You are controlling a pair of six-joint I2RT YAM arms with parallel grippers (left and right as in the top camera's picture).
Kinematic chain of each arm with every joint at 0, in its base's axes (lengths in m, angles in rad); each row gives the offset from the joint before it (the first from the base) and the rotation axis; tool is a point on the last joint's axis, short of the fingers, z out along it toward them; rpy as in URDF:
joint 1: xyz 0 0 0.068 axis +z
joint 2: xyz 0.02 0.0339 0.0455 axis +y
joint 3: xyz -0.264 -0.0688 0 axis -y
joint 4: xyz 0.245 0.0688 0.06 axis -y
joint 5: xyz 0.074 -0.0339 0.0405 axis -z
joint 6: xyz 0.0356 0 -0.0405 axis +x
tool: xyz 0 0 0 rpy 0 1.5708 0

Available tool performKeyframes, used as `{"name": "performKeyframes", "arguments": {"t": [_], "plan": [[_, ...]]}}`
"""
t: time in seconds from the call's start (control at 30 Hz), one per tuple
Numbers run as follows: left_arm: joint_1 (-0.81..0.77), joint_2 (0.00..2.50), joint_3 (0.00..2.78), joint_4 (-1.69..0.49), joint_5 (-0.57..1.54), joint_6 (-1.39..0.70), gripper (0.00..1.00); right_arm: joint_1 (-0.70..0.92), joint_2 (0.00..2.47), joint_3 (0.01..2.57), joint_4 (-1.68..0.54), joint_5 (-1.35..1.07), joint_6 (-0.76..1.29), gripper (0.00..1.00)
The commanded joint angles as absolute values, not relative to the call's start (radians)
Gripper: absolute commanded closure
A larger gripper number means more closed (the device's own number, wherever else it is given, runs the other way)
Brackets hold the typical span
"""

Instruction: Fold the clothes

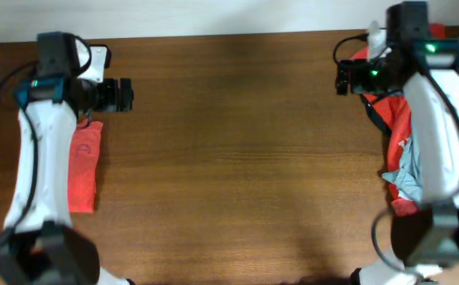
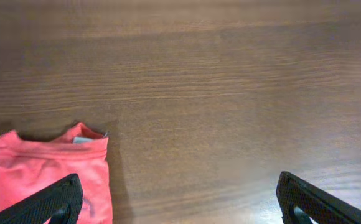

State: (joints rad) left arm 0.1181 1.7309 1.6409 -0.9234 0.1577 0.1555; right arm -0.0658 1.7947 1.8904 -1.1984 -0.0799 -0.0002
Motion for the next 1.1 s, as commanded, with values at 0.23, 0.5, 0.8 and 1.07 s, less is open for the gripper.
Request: {"name": "performKeyframes", "arguments": {"t": [0.23,0.5,0.8,1.07], "plan": [[0.121,1.125,1.013,-0.645,0.187,0.171,0.01,-0.073,1.280,1.357,-0.933,-0.090,0.002,0.01],[0.121,0.720,0.768,-0.586,0.187,0.144,0.01,-0.073,0.865,0.932,-0.777,-0.089,0.035,0.01],[0.121,0.635,0.767,-0.670,0.187,0.144,0.01,-0.073,0.804,0.835,-0.847,-0.090,0.035,0.01],[0.121,0.635,0.767,-0.701,0.187,0.144,0.01,-0.045,0.907,0.835,-0.848,-0.093,0.035,0.01]]}}
